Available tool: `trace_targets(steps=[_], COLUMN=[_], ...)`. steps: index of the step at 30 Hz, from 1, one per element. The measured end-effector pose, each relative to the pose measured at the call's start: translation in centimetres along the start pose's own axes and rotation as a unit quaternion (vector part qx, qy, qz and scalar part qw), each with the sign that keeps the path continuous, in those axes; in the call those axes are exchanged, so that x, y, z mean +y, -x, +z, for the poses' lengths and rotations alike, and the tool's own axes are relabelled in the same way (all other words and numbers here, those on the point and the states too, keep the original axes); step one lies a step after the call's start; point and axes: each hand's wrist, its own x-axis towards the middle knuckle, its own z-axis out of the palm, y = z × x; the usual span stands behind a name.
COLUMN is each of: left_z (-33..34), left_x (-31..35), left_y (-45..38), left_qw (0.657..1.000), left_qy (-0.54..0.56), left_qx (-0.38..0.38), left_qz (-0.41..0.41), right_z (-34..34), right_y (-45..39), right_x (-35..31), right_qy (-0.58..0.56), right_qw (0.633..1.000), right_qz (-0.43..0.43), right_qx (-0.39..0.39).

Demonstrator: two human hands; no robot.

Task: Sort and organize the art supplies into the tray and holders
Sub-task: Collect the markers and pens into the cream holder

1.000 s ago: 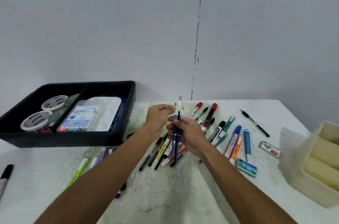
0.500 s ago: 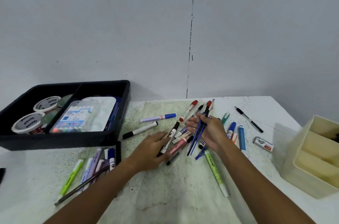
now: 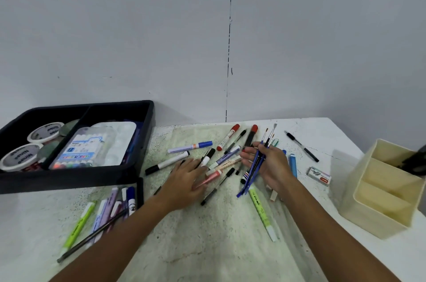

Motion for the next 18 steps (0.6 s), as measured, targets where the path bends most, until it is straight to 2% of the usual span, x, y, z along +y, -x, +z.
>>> trace_targets(steps=[7, 9, 13, 15, 18], left_z=[1.7, 2.1, 2.4, 2.4, 2.6], left_x=[3.6, 4.2, 5.3, 6.1, 7.4], left_y=[-1.2, -1.5, -2.8, -3.4, -3.8], left_qw=[0.991, 0.99, 0.995, 0.995, 0.988], left_qy=[-0.072, -0.075, -0.061, -0.056, -0.078], left_qx=[-0.109, -0.114, -0.077, -0.069, -0.099], left_qz=[0.042, 0.04, 0.028, 0.051, 0.085], right_z=[-2.0, -2.6, -3.5, -3.8, -4.1], right_y=[0.8, 1.1, 1.7, 2.2, 3.1], right_x=[-0.7, -0.8, -0.9, -0.6, 0.1], right_qy=[0.001, 0.001, -0.005, -0.005, -0.004], right_qw=[0.999, 0.998, 0.998, 0.998, 0.998], right_qz=[-0.022, -0.026, -0.023, -0.016, -0.005], right_qx=[0.04, 0.049, 0.063, 0.067, 0.06])
